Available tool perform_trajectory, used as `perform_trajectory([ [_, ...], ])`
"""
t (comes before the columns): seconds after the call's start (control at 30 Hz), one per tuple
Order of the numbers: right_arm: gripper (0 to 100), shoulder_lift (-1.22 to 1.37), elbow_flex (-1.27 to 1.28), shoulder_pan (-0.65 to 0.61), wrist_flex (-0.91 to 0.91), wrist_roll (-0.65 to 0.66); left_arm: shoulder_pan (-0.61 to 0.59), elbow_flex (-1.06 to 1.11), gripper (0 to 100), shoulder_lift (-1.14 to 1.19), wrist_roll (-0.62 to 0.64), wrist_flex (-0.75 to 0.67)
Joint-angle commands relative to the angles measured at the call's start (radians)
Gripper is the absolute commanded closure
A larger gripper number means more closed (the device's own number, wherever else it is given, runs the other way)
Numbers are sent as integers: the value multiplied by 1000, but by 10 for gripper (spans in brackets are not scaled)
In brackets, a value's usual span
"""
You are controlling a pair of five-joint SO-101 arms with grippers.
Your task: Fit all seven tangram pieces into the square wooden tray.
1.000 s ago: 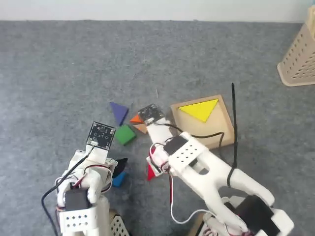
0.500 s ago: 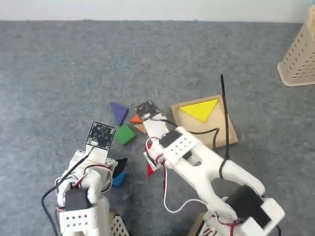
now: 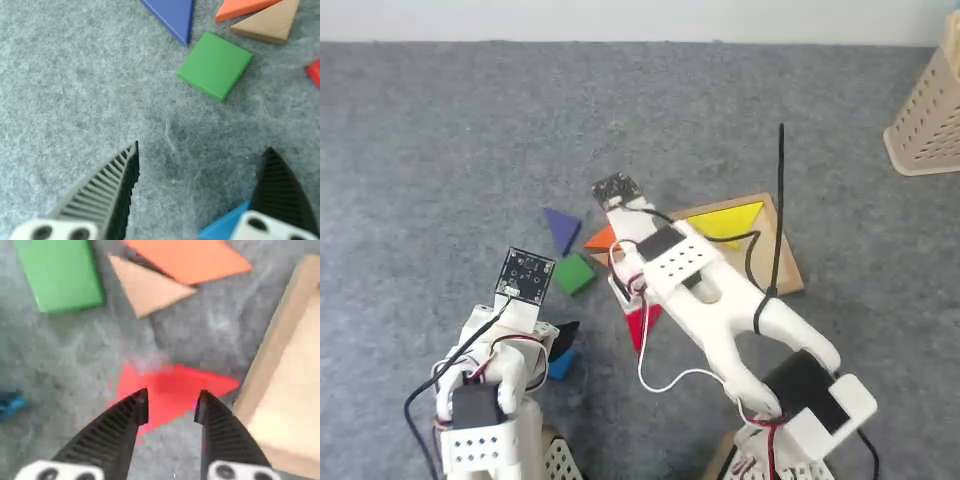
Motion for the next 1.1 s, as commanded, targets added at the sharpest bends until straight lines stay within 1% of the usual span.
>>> perform_trajectory([
  [0.0,817,-50,-69,-18,8,-140,2,-5,647,-14,-2,0],
  [0.07,801,-45,-68,-51,-5,-209,2,-5,647,-14,-2,0],
  [0.2,649,-4,-64,-87,-12,-290,2,-5,647,-14,-2,0],
  [0.27,614,33,-71,-82,-16,-356,2,-5,647,-14,-2,0],
  [0.33,623,67,-71,-73,-54,-404,2,-5,647,-14,-2,0],
  [0.53,633,143,-71,-64,-151,-413,2,-5,647,-14,-2,0],
  [0.83,633,153,-71,-61,-162,-417,2,-5,647,-14,-2,0],
  [1.0,633,168,-106,-61,-186,-571,2,-5,647,-14,-2,0],
  [1.07,633,185,-126,-61,-183,-606,2,-5,647,-14,-2,0],
])
